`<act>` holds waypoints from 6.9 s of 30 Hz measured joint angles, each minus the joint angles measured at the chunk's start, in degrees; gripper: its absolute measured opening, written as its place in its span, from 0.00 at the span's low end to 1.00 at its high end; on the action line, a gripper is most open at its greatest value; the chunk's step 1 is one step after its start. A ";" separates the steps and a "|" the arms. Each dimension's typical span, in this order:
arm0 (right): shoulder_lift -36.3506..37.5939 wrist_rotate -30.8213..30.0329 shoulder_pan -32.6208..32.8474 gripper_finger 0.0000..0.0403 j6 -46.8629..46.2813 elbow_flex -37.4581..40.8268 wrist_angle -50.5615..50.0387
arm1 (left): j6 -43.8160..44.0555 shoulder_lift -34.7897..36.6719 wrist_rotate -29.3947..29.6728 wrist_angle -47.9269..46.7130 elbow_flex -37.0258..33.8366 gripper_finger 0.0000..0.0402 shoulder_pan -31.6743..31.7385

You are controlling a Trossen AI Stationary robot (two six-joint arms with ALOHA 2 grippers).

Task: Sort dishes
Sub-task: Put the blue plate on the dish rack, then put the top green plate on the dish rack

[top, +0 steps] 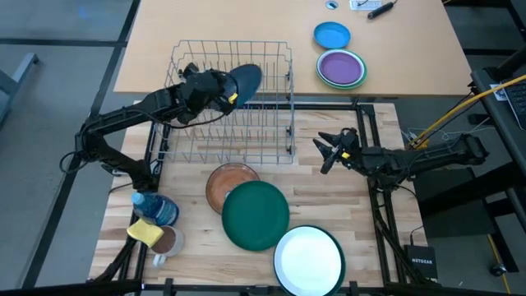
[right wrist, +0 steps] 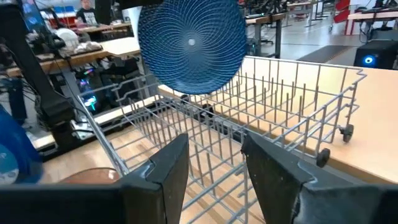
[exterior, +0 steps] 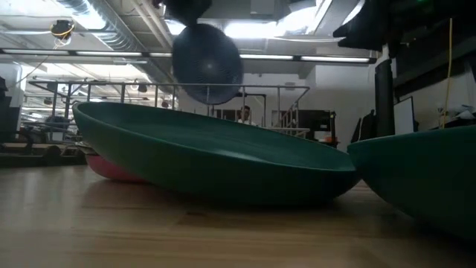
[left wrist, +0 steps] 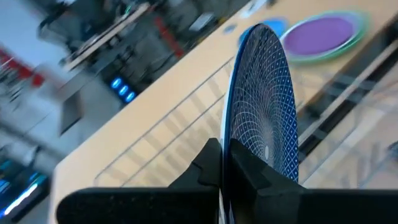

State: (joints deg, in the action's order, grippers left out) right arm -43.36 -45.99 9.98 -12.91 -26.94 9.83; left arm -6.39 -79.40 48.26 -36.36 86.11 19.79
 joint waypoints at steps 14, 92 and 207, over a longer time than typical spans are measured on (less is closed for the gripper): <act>-0.52 -0.08 0.00 0.41 2.75 0.00 -1.06 | 16.76 0.00 16.23 -14.61 0.00 0.00 -1.46; -0.56 -0.03 0.04 0.41 4.27 0.00 -4.01 | 49.05 -6.95 18.28 -54.00 12.44 0.00 -3.69; -0.54 0.54 0.13 0.41 3.60 0.00 -9.02 | 50.98 -15.63 -13.93 -53.68 10.76 0.40 -7.10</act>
State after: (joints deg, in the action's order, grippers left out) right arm -43.91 -45.45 10.11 -9.32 -26.94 0.82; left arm 44.59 -95.02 34.33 -90.04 96.87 12.69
